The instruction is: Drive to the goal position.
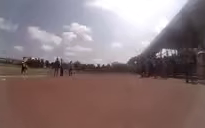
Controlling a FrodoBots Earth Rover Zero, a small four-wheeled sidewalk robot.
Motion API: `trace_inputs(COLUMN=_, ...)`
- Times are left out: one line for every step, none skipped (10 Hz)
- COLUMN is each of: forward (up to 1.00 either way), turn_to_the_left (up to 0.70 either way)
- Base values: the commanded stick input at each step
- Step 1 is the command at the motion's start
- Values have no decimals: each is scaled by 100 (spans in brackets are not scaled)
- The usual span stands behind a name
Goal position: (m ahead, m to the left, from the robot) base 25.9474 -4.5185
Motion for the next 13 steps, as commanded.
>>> trace_inputs(forward=70, turn_to_the_left=0)
trace_inputs(forward=70, turn_to_the_left=-3)
trace_inputs(forward=70, turn_to_the_left=-35)
trace_inputs(forward=70, turn_to_the_left=-35)
trace_inputs(forward=70, turn_to_the_left=-35)
trace_inputs(forward=70, turn_to_the_left=-35)
trace_inputs(forward=70, turn_to_the_left=-35)
trace_inputs(forward=70, turn_to_the_left=-35)
trace_inputs(forward=70, turn_to_the_left=-35)
trace_inputs(forward=70, turn_to_the_left=-35)
trace_inputs(forward=70, turn_to_the_left=-35)
trace_inputs(forward=70, turn_to_the_left=-35)
trace_inputs(forward=70, turn_to_the_left=-35)
